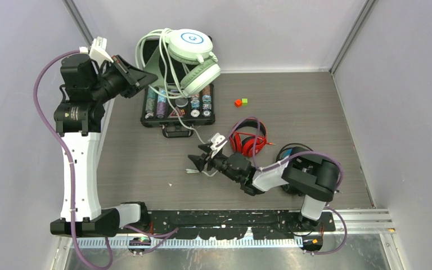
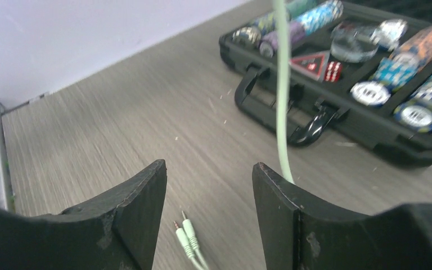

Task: Wrap the headphones
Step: Wrap the headphones cable around the headphones.

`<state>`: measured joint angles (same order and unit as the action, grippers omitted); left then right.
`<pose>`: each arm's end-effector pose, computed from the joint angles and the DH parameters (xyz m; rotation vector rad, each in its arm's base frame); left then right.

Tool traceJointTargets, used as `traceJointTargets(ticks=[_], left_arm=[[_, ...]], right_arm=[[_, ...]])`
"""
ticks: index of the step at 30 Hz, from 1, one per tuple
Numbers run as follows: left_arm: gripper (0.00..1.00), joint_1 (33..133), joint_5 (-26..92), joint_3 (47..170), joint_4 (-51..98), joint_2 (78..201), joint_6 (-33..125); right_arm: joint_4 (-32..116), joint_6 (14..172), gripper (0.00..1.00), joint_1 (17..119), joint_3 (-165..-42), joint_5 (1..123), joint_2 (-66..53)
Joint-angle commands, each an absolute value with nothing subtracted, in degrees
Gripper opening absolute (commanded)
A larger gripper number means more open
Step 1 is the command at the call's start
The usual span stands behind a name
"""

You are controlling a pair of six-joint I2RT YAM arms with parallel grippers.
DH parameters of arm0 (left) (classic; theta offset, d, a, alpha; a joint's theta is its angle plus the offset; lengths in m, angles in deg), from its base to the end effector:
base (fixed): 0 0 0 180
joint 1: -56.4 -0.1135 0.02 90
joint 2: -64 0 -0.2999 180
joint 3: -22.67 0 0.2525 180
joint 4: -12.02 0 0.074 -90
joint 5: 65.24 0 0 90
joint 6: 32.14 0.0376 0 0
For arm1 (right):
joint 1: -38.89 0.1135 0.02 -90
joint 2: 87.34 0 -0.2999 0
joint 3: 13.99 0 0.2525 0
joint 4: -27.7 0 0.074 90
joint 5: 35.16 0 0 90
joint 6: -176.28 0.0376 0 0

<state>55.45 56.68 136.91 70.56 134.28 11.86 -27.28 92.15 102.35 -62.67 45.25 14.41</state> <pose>0.2034 -0.0165 0.5444 -0.3661 1.8823 -1.0492 0.1592 0.3048 0.2090 -0.6457 1.4613 0.8261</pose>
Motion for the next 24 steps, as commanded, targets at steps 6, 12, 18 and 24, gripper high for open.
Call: traceJointTargets(ticks=[6,12,18,24], left_arm=[[0.0,55.86,56.75,141.15,68.85,132.74,12.07],[0.0,55.85,56.53,141.8,68.74,132.86,11.99],[0.0,55.96,56.68,141.63,68.2,132.56,11.49],[0.0,55.88,56.28,142.04,68.11,132.56,11.45]], right_arm=[[-24.01,86.6,0.62,101.81,-60.56,48.13,-0.9],[-18.34,87.8,0.61,101.81,-59.24,49.02,-8.74],[-15.03,83.83,0.66,100.42,-61.03,50.71,-8.16],[-13.5,85.81,0.7,97.06,-64.74,60.72,-2.58]])
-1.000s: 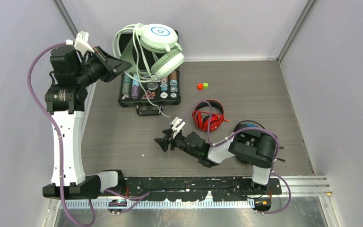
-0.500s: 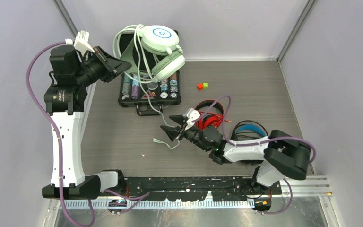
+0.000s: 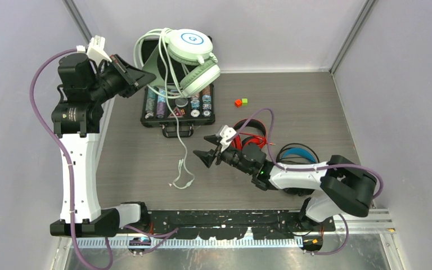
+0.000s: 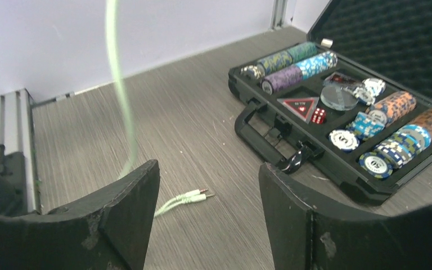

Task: Wrap the headphones
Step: Wrap the headphones cable around the headphones.

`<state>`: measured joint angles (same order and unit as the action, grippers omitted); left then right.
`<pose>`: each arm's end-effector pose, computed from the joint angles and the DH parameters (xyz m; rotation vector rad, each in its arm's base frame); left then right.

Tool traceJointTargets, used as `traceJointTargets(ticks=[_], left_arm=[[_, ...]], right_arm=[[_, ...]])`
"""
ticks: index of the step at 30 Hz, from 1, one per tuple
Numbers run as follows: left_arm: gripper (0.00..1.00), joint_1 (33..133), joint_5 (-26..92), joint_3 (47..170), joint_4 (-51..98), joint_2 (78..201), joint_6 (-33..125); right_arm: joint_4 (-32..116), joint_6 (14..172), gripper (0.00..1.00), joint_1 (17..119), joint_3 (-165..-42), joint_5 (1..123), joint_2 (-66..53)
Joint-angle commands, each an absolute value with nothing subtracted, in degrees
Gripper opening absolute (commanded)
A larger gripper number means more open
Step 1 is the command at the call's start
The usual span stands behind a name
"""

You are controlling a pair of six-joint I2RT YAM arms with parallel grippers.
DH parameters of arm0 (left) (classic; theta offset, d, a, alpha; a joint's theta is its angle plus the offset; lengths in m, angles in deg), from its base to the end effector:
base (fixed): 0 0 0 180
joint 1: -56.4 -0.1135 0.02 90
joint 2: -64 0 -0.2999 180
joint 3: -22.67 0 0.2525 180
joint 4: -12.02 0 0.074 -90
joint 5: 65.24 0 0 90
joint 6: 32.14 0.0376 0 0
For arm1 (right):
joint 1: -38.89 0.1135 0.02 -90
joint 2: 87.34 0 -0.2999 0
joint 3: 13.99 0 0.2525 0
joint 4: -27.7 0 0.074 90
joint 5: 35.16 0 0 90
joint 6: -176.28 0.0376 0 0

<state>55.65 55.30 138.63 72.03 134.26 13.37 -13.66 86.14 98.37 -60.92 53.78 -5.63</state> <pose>0.1984 -0.0165 0.5502 -0.3522 1.8740 -1.0124 0.1504 0.2538 0.2790 -0.7373 1.3184 0.8268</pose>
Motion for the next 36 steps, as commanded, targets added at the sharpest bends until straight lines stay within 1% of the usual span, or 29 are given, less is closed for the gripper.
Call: traceJointTargets(ticks=[1,5,9,12,17,18,23,26,36], left_arm=[[0.0,55.94,56.23,142.18,68.1,132.66,11.45],[0.0,55.91,56.31,142.49,68.1,132.83,11.48],[0.0,55.92,56.26,142.68,68.04,132.96,11.7],[0.0,55.93,56.21,142.76,68.15,132.97,11.89],[0.0,55.92,56.22,143.35,68.21,133.01,11.8],[0.0,57.21,56.27,143.44,68.16,133.01,11.8],[0.0,57.72,56.3,143.29,68.07,132.83,11.8],[0.0,57.76,56.27,143.29,68.07,132.83,11.8],[0.0,58.37,56.31,143.74,67.94,132.91,11.8]], right_arm=[[-13.48,86.19,0.7,97.07,-65.23,62.31,-1.49],[-16.74,93.35,0.7,97.47,-67.36,67.53,3.08],[-22.37,96.57,0.7,98.73,-68.29,67.4,7.38],[-24.69,97.58,0.7,98.86,-68.71,67.15,8.4],[-23.25,95.62,0.7,98.78,-71.1,66.48,9.01],[-23.24,95.1,0.7,98.79,-71.82,66.1,9.34],[-24.16,94.01,0.7,97.76,-75.69,64.28,12.42],[-25.73,94.11,0.7,96.57,-77.52,65.12,14.53],[-24.38,89.5,0.7,93.85,-83.35,66.75,18.65]])
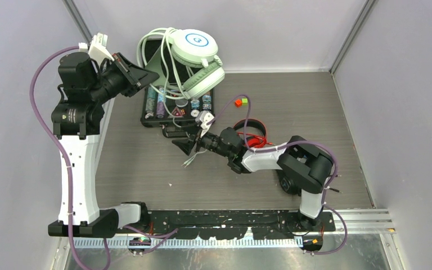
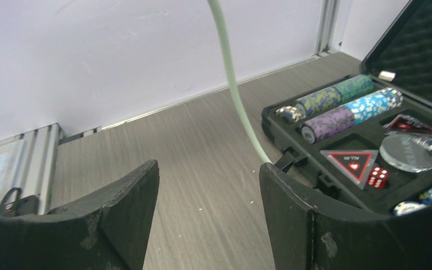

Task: Wrap the headphones
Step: Wrap the headphones cable around the headphones.

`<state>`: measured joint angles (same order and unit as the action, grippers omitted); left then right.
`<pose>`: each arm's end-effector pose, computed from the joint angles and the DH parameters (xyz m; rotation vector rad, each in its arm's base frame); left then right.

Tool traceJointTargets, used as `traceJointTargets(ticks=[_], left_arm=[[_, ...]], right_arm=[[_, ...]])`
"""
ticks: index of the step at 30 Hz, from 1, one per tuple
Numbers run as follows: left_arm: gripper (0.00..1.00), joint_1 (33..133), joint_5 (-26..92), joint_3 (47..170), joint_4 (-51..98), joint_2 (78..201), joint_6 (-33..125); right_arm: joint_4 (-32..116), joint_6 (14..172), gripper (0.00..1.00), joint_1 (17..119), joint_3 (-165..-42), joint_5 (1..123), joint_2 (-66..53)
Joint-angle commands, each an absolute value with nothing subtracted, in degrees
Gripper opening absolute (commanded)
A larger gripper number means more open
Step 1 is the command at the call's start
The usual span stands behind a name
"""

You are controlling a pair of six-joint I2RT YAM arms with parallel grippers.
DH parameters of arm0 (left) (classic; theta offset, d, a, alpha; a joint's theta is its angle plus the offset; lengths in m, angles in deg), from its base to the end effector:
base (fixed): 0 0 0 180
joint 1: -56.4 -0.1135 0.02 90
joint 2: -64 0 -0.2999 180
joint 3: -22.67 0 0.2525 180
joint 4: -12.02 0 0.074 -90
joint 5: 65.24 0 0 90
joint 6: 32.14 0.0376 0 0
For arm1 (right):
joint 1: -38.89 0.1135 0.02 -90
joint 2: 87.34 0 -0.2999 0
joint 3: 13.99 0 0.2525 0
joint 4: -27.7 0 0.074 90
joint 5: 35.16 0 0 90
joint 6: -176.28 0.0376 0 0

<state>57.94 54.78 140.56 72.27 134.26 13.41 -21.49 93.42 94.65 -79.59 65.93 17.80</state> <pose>0.1923 -0.0240 0.5590 -0.3056 1.8589 -1.0309 0.2204 0.3367 0.2608 -0.7637 1.2776 1.0362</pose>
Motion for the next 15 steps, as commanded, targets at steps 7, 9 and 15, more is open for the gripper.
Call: traceJointTargets(ticks=[7,9,15], left_arm=[[0.0,58.6,56.4,144.18,67.7,133.1,11.8],[0.0,58.63,56.4,144.32,67.7,133.17,11.8],[0.0,58.74,56.42,144.5,67.7,133.27,11.89]], right_arm=[[-22.47,88.02,0.67,92.35,-85.59,68.82,20.54],[-22.57,87.59,0.67,92.0,-85.74,68.75,20.83],[-19.92,86.58,0.7,90.3,-87.58,71.67,19.78]])
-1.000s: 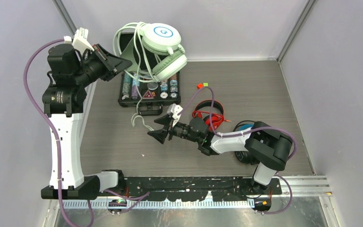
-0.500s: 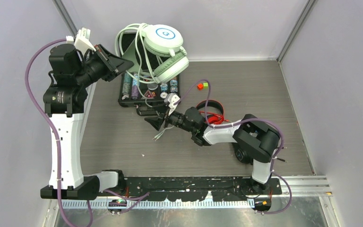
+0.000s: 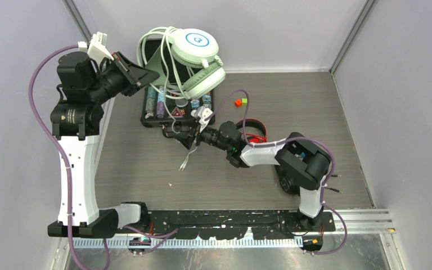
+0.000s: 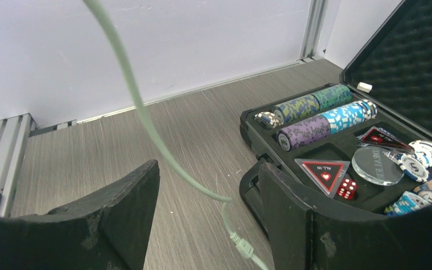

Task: Wrap the headphones
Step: Wrap the headphones cable around the headphones.

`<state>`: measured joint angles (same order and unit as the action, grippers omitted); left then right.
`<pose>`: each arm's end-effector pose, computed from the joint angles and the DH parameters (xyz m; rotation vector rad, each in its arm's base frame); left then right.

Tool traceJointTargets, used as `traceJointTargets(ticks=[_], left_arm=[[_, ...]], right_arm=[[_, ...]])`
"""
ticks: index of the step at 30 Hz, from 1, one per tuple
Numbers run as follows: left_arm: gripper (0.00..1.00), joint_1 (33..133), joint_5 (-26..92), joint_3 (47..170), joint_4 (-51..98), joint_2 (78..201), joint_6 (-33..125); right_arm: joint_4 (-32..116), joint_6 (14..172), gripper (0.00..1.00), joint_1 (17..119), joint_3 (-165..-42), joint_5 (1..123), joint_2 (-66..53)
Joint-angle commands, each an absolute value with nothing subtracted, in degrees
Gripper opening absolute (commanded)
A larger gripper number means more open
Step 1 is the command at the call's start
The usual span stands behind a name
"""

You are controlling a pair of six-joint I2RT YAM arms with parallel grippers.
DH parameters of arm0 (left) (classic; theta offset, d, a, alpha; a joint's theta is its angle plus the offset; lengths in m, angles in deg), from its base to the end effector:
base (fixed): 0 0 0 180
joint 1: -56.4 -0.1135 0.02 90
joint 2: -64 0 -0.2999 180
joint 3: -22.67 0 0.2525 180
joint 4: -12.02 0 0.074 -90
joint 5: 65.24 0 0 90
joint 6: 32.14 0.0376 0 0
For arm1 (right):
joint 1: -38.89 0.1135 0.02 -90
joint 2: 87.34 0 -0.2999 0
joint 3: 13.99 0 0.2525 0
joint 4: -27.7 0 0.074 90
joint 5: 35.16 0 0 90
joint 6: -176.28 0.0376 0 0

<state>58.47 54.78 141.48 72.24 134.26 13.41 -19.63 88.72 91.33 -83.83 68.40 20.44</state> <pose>0.1894 -0.0257 0.5635 -0.2882 1.8468 -1.0373 0.2489 0.3381 0.2619 -0.8063 1.2426 0.9517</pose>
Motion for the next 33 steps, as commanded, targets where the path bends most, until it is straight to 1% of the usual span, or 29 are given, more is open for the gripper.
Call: traceJointTargets(ticks=[1,5,9,17,19,20,21,22,23,25,29,33], left_arm=[[0.0,58.79,56.44,144.52,67.71,133.37,11.87],[0.0,58.82,56.49,144.78,67.69,133.44,12.06],[0.0,58.79,56.57,144.93,67.79,133.63,12.15],[0.0,58.78,56.55,145.49,68.19,134.28,12.55],[0.0,58.8,56.24,146.11,68.43,134.51,13.08],[0.0,58.78,55.9,146.49,68.65,134.76,13.44],[0.0,58.82,55.52,147.05,69.03,135.16,13.92],[0.0,58.83,54.95,148.06,69.53,135.94,14.49],[0.0,58.75,54.07,149.07,70.36,136.62,15.43],[0.0,58.71,50.83,152.4,73.11,138.4,17.87],[0.0,58.57,39.15,158.88,80.09,141.69,24.87],[0.0,57.48,30.97,163.22,84.55,144.69,28.93]], right_arm=[[-18.78,86.59,0.7,90.15,-88.42,72.98,19.94],[-16.14,87.63,0.7,90.32,-91.52,78.71,20.99],[-17.16,88.47,0.68,91.32,-91.89,78.76,23.0],[-20.03,93.14,0.51,91.42,-91.28,80.28,25.61],[-21.09,94.69,0.44,91.39,-90.75,80.92,26.05],[-21.39,95.32,0.37,91.44,-90.32,81.14,26.14],[-21.89,95.85,0.3,91.42,-89.78,81.16,26.17],[-22.55,96.48,0.2,91.4,-88.77,81.12,26.13],[-23.47,97.08,0.13,91.44,-87.75,81.07,25.98],[-25.4,98.11,0.01,91.44,-85.41,80.84,25.17],[-27.06,98.88,0.0,91.76,-79.98,79.67,21.23],[-27.4,98.24,0.01,92.22,-75.67,78.42,18.18]])
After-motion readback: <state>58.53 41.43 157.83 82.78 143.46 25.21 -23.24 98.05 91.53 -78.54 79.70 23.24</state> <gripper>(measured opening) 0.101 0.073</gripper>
